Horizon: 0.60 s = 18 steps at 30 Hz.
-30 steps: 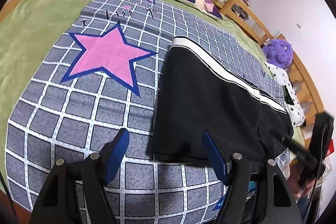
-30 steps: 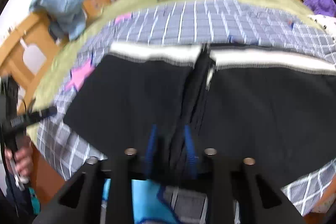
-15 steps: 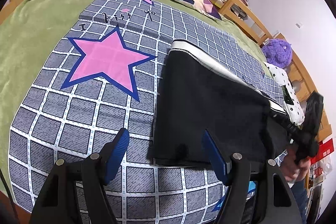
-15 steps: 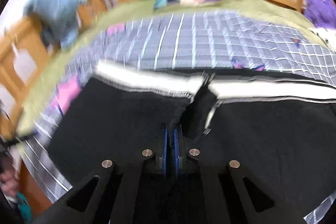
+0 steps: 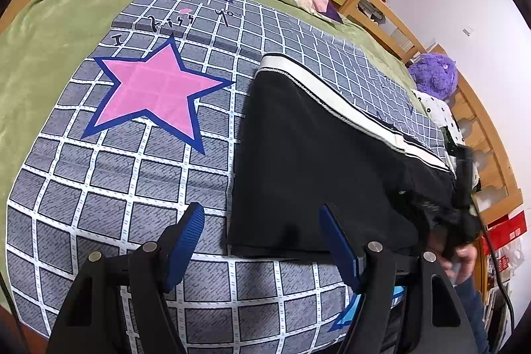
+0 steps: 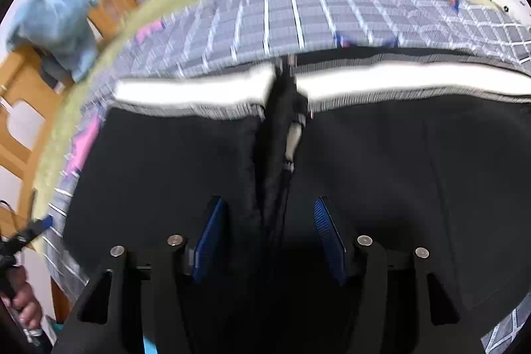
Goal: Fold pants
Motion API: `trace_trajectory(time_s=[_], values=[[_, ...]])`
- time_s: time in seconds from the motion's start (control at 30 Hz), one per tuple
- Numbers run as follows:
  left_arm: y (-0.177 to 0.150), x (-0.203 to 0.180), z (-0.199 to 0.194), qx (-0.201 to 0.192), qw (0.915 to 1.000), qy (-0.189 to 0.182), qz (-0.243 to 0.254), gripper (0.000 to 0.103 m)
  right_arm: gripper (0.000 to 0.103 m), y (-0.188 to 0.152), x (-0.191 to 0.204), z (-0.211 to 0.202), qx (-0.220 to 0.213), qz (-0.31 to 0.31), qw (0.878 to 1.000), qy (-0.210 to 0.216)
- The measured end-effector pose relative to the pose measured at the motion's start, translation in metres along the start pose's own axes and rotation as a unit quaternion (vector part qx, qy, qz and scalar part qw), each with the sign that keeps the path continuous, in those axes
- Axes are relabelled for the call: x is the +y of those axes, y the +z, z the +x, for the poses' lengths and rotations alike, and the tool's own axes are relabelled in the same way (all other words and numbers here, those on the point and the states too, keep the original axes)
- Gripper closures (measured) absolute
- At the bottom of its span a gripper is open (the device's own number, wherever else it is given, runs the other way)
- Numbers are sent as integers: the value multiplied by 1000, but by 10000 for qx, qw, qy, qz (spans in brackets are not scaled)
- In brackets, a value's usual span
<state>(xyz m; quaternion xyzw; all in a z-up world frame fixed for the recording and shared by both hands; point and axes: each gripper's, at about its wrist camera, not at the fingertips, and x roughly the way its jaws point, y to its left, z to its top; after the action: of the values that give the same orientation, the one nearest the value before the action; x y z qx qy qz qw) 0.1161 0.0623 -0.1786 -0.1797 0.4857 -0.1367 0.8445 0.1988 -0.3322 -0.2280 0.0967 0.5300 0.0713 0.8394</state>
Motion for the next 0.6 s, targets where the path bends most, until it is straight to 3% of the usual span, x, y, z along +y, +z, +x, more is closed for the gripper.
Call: trace_trajectory(time_s=[0.03,0.07,0.1,0.27,0.37,0.47,0.53,0.6], values=[[0,-1,0,-2,10000,18,22,33,58,-1,3,6,25,-13,10000,-29],[0,-2,-1,-5,10000,33,45,33,84,-2,7,6,-14,-78,10000,47],[0,-3,-1,-8,10000,45,77,33,91,-1,12,4,-24,-184,9998,120],[3,-4,-3,-33,9996,151,228,33,91,18,-9,-43,-698,36,9960,564],[5,-6,0,9,9995,183,241,33,90,23,-16,-29,-435,-247,9985,-210],[5,-13,3,32,9994,185,285,33,81,18,-21,-1,137,-518,9978,-398],[4,-18,3,-1,9992,166,355,33,80,16,-21,-10,87,-513,9977,-444],[4,-24,5,8,9988,189,454,33,77,11,-18,-34,-246,-428,9977,-457]])
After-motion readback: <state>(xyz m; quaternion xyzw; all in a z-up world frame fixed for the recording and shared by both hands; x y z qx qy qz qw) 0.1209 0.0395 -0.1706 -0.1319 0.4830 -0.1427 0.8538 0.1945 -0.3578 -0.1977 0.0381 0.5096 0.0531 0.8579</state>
